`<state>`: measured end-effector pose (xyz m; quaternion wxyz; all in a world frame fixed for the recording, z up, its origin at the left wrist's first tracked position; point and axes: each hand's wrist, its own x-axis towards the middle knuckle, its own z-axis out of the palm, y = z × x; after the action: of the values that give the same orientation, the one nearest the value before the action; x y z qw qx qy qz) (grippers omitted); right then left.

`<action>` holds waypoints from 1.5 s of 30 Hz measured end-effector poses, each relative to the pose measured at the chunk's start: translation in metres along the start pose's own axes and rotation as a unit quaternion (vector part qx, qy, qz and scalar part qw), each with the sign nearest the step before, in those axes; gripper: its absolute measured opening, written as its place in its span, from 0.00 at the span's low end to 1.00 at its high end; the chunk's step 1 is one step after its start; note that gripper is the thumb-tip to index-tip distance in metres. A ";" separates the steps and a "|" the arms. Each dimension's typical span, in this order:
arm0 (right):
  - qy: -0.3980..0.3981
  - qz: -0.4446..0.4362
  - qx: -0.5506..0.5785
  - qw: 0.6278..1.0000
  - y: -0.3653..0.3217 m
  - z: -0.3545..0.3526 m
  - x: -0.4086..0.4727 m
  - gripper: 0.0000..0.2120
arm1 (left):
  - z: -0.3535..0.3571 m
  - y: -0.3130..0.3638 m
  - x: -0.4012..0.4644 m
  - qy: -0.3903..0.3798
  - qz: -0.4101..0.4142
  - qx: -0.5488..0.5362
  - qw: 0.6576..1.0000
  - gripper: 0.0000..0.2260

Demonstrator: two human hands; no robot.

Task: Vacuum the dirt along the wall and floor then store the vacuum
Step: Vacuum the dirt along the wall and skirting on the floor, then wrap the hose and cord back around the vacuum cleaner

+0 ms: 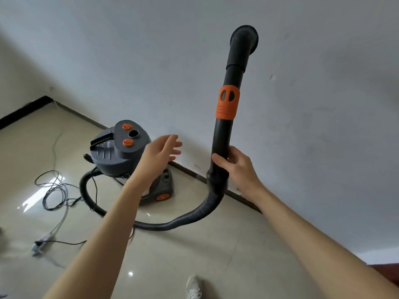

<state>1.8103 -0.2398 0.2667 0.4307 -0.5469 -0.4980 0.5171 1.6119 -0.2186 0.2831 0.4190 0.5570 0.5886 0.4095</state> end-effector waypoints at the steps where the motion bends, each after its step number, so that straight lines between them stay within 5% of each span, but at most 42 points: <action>1: -0.003 -0.003 0.005 1.000 -0.010 0.011 0.003 0.07 | -0.019 -0.006 -0.004 0.017 0.005 0.032 0.999 0.17; 10: -0.051 -0.013 0.031 0.998 -0.065 0.123 0.049 0.03 | -0.163 -0.057 -0.007 0.100 0.030 0.277 0.955 0.20; 21: -0.066 0.007 -0.065 0.996 -0.063 0.262 0.156 0.04 | -0.301 -0.133 0.085 0.039 0.020 0.374 0.926 0.22; 45: -0.157 0.151 -0.120 0.969 0.073 0.332 0.507 0.06 | -0.254 -0.335 0.407 -0.055 -0.112 0.343 0.931 0.19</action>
<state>1.4718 0.2381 0.0938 0.1950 -0.5756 -0.5294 0.5919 1.2542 0.1690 0.0298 0.2780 0.6188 0.7276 0.1017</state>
